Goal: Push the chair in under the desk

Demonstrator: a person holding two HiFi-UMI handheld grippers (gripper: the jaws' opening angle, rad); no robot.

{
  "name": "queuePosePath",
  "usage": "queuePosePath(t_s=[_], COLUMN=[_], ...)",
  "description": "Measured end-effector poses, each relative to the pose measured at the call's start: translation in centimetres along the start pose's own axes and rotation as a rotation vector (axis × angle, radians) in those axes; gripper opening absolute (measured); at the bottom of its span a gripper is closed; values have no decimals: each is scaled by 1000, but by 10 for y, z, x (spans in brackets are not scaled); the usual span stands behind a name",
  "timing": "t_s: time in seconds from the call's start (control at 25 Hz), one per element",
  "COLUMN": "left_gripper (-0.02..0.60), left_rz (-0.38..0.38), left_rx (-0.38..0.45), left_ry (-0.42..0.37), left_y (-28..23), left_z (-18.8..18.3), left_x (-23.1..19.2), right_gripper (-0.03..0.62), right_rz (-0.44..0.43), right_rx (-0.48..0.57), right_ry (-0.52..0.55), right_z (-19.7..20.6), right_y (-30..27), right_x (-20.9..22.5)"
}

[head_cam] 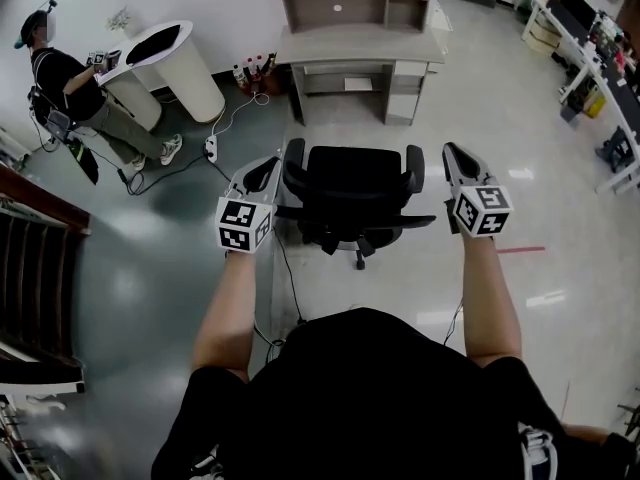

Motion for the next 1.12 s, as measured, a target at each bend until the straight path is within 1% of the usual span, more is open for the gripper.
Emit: queuePosePath(t_s=[0.24,0.64,0.8,1.0,1.12], left_gripper=[15,14,15,15,20], left_rz=[-6,39,55,102,131], left_rx=[8,5,6,-12,-41], left_ry=[12,22,20,10,-2], left_y=[-5,-16,-17,-14,-12], left_z=[-4,5,9,21,32], left_x=[-8,-28,-36,-43,-47], right_gripper=[3,3,5,5,33], right_rz=[-3,16,-2,-32,-55], right_rx=[-8,-14,-9,-32,-62], right_ry=[7,6,11,25,24], right_z=[-5,-9,-10,-2,5], right_y=[-9,-20,-20,-20,-18], right_x=[2,-7,-15,-23,-24])
Point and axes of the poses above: the fingertips, and each gripper's own axes: y backward along the fingers, x to its right, z out of its underside, the point moved 6 cm from there along y, backward along the fingers
